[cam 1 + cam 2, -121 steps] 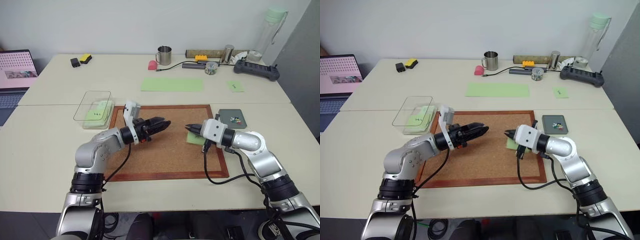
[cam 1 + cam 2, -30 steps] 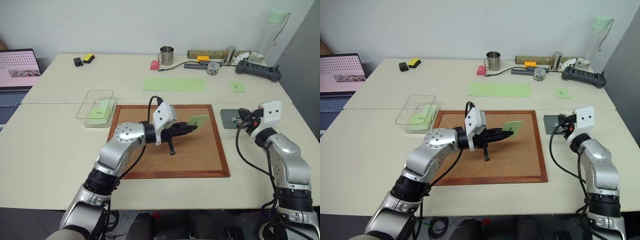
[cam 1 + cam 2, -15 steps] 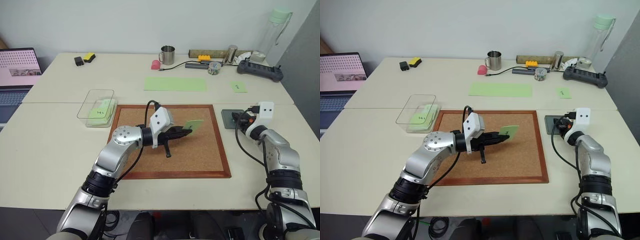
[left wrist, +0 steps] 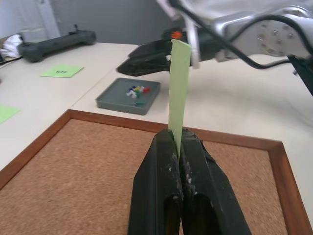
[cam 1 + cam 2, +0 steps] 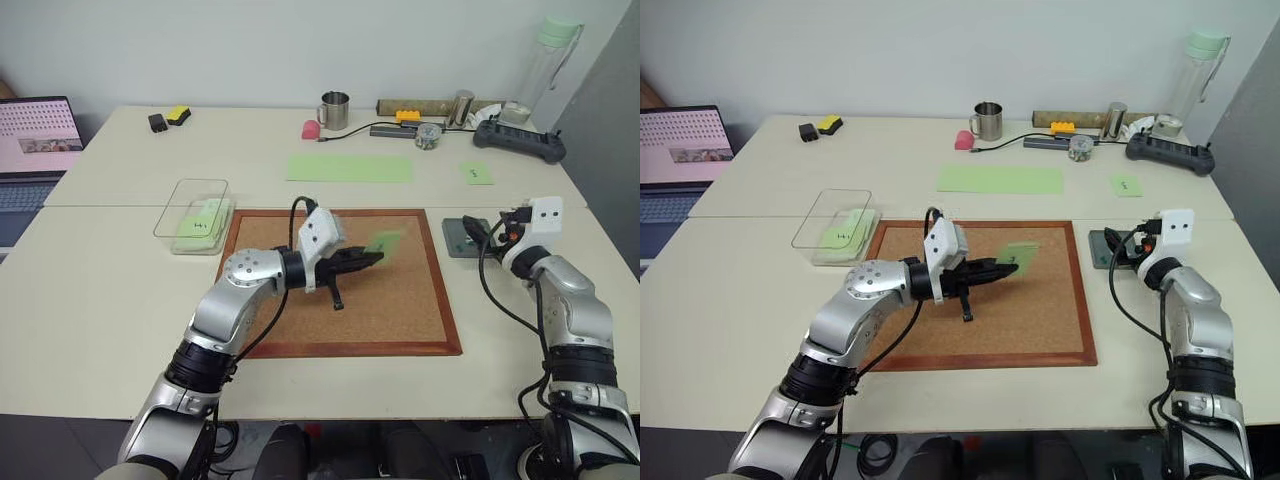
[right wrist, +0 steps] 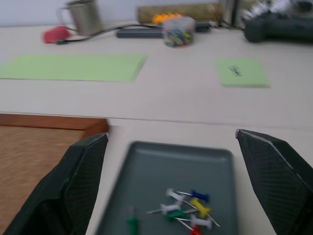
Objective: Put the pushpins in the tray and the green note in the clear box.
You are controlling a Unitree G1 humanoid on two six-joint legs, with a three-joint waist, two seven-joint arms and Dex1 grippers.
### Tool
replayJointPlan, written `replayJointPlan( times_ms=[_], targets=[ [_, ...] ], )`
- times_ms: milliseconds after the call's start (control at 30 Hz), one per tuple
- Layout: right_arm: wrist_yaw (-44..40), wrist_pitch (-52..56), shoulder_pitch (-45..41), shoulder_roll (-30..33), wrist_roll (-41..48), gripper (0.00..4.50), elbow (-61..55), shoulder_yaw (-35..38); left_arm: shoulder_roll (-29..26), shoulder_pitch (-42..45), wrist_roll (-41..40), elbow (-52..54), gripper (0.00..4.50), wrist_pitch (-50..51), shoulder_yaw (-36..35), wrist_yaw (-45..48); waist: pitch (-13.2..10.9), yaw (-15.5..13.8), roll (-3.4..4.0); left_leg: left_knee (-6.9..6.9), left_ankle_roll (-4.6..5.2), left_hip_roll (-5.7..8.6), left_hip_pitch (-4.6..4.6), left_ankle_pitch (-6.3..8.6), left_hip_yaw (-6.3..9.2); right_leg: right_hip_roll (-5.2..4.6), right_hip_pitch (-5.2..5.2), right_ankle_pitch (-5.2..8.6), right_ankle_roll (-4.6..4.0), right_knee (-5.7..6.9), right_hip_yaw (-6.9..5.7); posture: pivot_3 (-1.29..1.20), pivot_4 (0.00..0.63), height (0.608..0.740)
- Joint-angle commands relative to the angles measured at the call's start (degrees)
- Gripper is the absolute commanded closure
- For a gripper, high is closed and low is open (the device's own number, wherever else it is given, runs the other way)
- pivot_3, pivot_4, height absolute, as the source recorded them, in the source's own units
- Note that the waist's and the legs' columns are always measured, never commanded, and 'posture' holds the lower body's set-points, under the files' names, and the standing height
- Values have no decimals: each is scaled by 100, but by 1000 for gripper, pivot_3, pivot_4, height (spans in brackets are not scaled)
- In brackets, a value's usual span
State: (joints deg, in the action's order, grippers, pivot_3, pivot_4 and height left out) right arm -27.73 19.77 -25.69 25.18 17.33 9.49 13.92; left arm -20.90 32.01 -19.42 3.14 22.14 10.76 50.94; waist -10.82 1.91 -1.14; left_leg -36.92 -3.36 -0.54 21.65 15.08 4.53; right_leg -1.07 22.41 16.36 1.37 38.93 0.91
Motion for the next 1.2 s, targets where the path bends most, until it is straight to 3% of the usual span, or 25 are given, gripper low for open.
replayJointPlan(
  times_ms=[33, 167, 433, 567, 733, 900, 967, 1200],
  targets=[
    [-841, 182, 543, 107, 535, 151, -1676, -513, 93, 432, -149, -524, 4500, 135, -744, -621, 0, -9, 2, 0, 0, 3, 2, 0, 6, -2, 0, 0, 0, 1, -2, 0, 150, 740],
    [-918, 694, 835, -13, 1106, 151, -2881, -815, 0, 773, 203, -1392, 4500, -86, -1372, -1611, 0, 5, 2, -1, 0, -2, -2, 0, 6, 3, -1, 1, 2, 3, -6, 0, 150, 740],
    [-371, 1908, 536, -325, 2230, 151, -4413, -1245, -531, 1051, 1274, -2870, 4500, -843, -2325, -4221, 0, -21, 1, -3, -1, -2, 2, 0, 16, -2, 1, 0, 2, 0, -12, 0, 150, 740],
    [-258, 2053, 430, -322, 2319, 151, -4465, -1343, -527, 1069, 1330, -3164, 4500, -841, -2612, -4797, 0, -78, -4, -5, -2, -1, 15, 0, 26, -16, 2, 0, 2, -6, -17, 0, 150, 740],
    [-282, 2008, 402, -210, 2219, 151, -4335, -1335, -427, 1070, 1089, -3363, 4500, -615, -2722, -4654, 2, -133, -7, -9, -2, 3, 17, 0, 23, -21, 2, -4, 9, -7, -33, 0, 150, 740],
    [-305, 1928, 437, -115, 2182, 92, -4249, -1271, -360, 1085, 918, -3411, 3737, -562, -2772, -4465, 2, -132, -7, -9, -3, 7, 14, -1, 23, -14, 2, -4, 8, -4, -38, 0, 150, 740],
    [-304, 1889, 458, -82, 2168, 92, -4232, -1268, -375, 1083, 918, -3414, 3187, -591, -2769, -4441, 2, -132, -7, -8, -3, 6, 15, -1, 22, -12, 6, -5, 7, -1, -36, 0, 150, 740],
    [-266, 1777, 460, -59, 2095, 92, -4165, -1277, -506, 1098, 1033, -3293, 1975, -871, -2696, -4373, 2, -103, -7, -7, -3, 5, 15, -1, 17, -11, 10, -5, 7, 1, -31, 0, 150, 740]
  ],
)
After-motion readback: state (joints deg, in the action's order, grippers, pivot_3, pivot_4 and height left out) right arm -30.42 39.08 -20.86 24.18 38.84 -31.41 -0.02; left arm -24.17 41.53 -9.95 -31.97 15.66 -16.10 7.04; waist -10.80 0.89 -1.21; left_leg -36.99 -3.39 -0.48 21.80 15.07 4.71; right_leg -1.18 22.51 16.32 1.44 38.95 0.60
